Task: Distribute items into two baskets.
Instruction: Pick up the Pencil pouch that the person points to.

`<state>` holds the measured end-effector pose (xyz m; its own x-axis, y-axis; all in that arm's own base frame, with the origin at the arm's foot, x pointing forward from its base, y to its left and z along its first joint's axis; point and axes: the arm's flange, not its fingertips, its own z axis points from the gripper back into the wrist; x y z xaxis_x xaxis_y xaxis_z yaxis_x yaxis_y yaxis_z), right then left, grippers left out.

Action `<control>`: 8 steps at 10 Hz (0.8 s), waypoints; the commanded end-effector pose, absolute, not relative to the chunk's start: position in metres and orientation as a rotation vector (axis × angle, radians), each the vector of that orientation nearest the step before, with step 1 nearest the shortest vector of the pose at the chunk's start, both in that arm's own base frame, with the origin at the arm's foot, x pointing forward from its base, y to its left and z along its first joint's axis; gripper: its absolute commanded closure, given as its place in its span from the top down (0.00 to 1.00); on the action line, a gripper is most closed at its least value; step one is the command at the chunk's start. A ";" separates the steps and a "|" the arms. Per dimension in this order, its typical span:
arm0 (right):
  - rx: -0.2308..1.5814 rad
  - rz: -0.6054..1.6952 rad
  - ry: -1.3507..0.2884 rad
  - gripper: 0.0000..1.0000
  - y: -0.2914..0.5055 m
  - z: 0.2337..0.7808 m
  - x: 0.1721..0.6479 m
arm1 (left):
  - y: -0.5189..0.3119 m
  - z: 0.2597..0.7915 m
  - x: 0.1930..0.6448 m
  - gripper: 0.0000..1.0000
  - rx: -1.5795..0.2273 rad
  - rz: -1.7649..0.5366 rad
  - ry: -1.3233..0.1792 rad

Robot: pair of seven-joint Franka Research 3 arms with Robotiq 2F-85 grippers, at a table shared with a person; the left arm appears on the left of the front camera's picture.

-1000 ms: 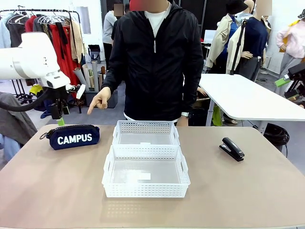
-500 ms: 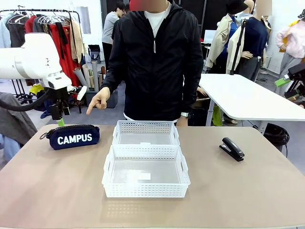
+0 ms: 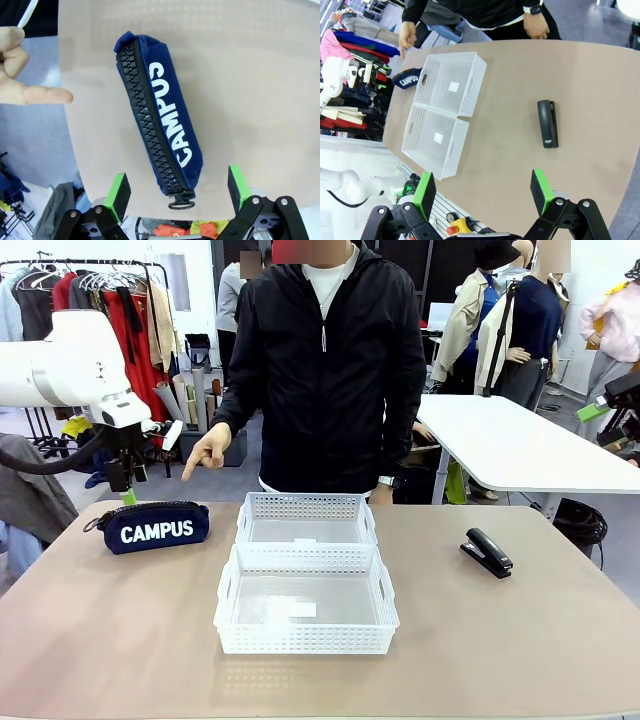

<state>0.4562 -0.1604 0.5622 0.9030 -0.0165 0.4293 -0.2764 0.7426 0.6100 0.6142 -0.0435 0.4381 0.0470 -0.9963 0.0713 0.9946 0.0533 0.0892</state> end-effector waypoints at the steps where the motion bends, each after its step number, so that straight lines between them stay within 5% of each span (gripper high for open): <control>1: 0.719 0.147 -0.442 1.00 -0.160 0.564 0.457 | -0.047 0.433 0.627 1.00 0.005 -1.499 -0.155; 8: 0.719 0.147 -0.442 1.00 -0.160 0.564 0.457 | -0.054 0.388 0.644 1.00 0.028 -1.452 -0.192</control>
